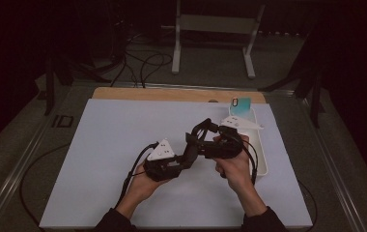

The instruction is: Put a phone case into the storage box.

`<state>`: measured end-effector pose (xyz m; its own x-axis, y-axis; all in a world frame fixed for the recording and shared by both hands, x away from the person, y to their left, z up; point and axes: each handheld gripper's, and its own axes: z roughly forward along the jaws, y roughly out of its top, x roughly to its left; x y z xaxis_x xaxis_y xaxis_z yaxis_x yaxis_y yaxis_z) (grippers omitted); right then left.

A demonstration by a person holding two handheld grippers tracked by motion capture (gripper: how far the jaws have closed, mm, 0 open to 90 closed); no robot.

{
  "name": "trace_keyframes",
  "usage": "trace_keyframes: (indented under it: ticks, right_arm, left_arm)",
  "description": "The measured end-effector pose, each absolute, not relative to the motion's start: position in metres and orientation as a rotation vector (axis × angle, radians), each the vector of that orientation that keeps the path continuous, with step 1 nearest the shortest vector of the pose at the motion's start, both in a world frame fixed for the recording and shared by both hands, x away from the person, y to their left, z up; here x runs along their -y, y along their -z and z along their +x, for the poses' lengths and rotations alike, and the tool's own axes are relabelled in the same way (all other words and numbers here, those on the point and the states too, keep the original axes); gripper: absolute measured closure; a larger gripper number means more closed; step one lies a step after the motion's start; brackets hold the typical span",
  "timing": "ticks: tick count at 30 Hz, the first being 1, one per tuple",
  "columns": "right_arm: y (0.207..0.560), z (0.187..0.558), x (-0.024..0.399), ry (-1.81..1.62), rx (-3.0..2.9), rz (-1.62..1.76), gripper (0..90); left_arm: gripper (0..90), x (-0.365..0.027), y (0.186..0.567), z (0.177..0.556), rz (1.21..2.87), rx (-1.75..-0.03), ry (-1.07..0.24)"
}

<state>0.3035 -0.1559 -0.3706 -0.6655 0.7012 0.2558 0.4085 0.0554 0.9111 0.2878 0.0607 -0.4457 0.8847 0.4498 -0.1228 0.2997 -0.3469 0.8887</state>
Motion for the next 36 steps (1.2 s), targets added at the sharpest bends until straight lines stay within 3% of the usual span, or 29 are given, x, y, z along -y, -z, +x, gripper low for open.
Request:
trace_keyframes:
  ticks: [3, 8, 10, 11, 13, 14, 17, 23, 36]
  right_arm:
    - [0.371, 0.304, 0.156, -1.640, -2.078, 1.123, 14.2]
    - [0.372, 0.305, 0.158, -1.631, -2.073, 1.128, 14.2]
    - [0.372, 0.305, 0.158, -1.628, -2.074, 1.127, 14.2]
    - [0.372, 0.305, 0.158, -1.621, -2.078, 1.124, 14.1]
    - [0.372, 0.305, 0.158, -1.620, -2.079, 1.124, 14.1]
    - [0.372, 0.306, 0.158, -1.621, -2.081, 1.124, 14.1]
    - [0.372, 0.306, 0.158, -1.617, -2.082, 1.122, 14.2]
    - [0.372, 0.306, 0.158, -1.613, -2.086, 1.117, 14.1]
    - [0.373, 0.306, 0.159, -1.602, -2.088, 1.116, 14.1]
  left_arm:
    - [60.8, -0.063, 0.445, 0.288, 1.960, -0.562, -0.183]
    - [37.3, -0.068, 0.444, 0.288, 1.946, -0.625, -0.228]
    - [34.4, -0.070, 0.443, 0.289, 1.941, -0.649, -0.257]
    - [26.0, -0.071, 0.443, 0.288, 1.937, -0.662, -0.267]
    - [23.5, -0.074, 0.442, 0.289, 1.933, -0.686, -0.289]
    - [16.0, -0.075, 0.442, 0.289, 1.931, -0.697, -0.298]
    - [10.1, -0.077, 0.441, 0.289, 1.926, -0.701, -0.311]
    - [2.5, -0.083, 0.437, 0.288, 1.938, -0.713, -0.368]
    - [0.1, -0.112, 0.437, 0.286, 1.888, -0.795, -0.477]
